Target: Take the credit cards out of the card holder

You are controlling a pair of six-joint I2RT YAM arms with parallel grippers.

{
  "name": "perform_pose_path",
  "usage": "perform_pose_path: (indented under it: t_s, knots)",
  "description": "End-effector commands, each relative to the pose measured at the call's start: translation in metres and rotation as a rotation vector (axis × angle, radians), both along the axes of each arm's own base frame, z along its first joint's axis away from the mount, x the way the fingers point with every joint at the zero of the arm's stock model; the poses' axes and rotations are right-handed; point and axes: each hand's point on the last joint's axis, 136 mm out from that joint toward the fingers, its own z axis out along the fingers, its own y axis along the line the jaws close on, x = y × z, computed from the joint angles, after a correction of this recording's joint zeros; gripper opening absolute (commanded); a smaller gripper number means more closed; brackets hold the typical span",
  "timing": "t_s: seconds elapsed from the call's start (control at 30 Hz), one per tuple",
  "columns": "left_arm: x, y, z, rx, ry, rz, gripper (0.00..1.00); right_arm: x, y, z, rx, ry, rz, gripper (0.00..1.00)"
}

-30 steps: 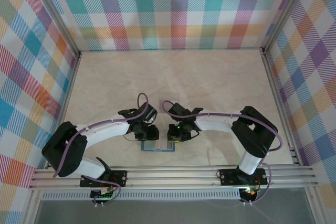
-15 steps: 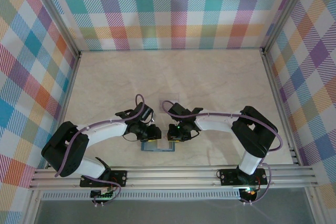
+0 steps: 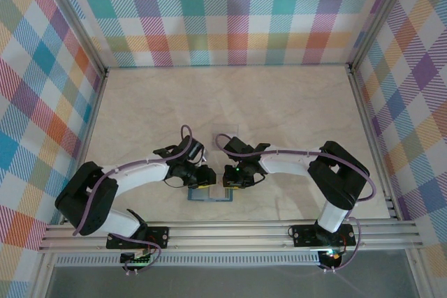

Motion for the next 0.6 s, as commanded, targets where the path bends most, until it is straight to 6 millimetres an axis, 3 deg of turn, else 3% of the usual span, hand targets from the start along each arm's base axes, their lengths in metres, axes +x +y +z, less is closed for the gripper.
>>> perform_pose_path:
  t_s: [0.0,0.2,0.57]
  knots:
    - [-0.0002,0.0024,-0.0104,0.005,0.033,0.008,0.33,-0.0024,-0.0024,-0.0018,-0.030,0.003,0.010,0.24]
    - [-0.0018,0.0027,-0.0152,0.006,0.042,0.010,0.31,-0.0033,-0.0025,-0.0025,-0.028,0.006,0.012,0.24]
    - [0.0022,0.0066,-0.0072,0.007,-0.003,0.016,0.17,-0.0035,-0.0022,-0.0038,-0.030,0.010,0.014,0.24]
